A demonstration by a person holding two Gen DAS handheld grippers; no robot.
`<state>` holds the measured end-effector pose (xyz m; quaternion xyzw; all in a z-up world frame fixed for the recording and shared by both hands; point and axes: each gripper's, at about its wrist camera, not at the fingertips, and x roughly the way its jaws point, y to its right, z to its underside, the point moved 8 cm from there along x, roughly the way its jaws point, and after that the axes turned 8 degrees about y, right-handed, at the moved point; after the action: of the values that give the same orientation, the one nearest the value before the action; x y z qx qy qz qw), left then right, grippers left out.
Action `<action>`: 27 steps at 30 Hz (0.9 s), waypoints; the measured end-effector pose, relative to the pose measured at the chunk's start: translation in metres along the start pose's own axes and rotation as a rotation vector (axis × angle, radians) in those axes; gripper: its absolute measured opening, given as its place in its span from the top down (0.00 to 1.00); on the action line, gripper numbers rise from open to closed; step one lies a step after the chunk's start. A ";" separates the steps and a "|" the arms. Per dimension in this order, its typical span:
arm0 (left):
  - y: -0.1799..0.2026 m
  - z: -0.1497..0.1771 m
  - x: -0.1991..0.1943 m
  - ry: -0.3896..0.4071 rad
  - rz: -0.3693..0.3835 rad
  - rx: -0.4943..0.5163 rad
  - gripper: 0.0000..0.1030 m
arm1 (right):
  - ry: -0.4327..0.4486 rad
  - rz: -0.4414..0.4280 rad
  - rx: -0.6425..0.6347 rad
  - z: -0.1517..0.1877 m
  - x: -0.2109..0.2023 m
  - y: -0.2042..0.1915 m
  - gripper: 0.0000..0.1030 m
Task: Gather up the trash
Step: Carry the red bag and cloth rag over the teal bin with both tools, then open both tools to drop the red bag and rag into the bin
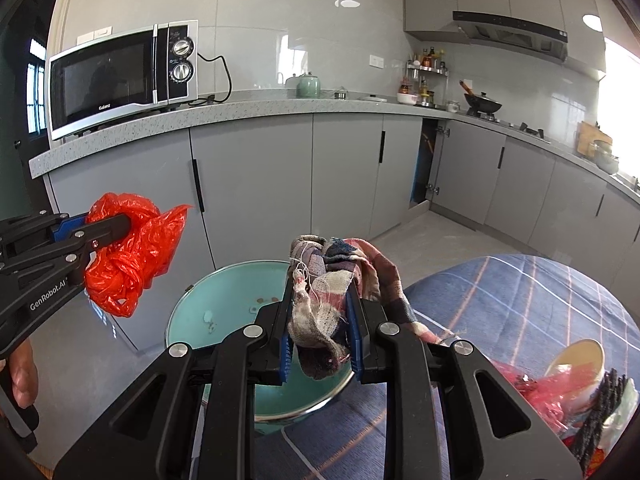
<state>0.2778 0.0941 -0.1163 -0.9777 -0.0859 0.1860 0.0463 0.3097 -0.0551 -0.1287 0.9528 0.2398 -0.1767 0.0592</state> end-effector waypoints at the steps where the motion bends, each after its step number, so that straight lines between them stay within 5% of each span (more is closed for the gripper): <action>1: 0.000 -0.001 0.001 0.001 -0.004 0.002 0.84 | -0.001 -0.003 -0.001 0.000 0.001 -0.001 0.78; 16: 0.003 0.003 0.007 -0.008 -0.008 -0.006 0.83 | -0.039 -0.037 -0.037 0.004 0.022 -0.011 0.77; 18: 0.004 0.003 0.009 -0.010 -0.004 -0.007 0.77 | -0.043 -0.041 -0.040 0.006 0.023 -0.012 0.75; 20: 0.002 0.002 0.011 -0.004 -0.007 -0.009 0.54 | -0.042 -0.038 -0.042 0.007 0.025 -0.012 0.71; 23: 0.004 0.002 0.014 -0.002 0.006 -0.014 0.48 | -0.062 -0.036 -0.030 0.013 0.031 -0.008 0.69; 27: 0.009 0.005 0.019 -0.010 0.027 -0.013 0.44 | -0.071 -0.043 -0.019 0.017 0.033 -0.006 0.51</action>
<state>0.2946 0.0894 -0.1286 -0.9781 -0.0741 0.1908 0.0371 0.3286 -0.0386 -0.1567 0.9400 0.2596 -0.2091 0.0727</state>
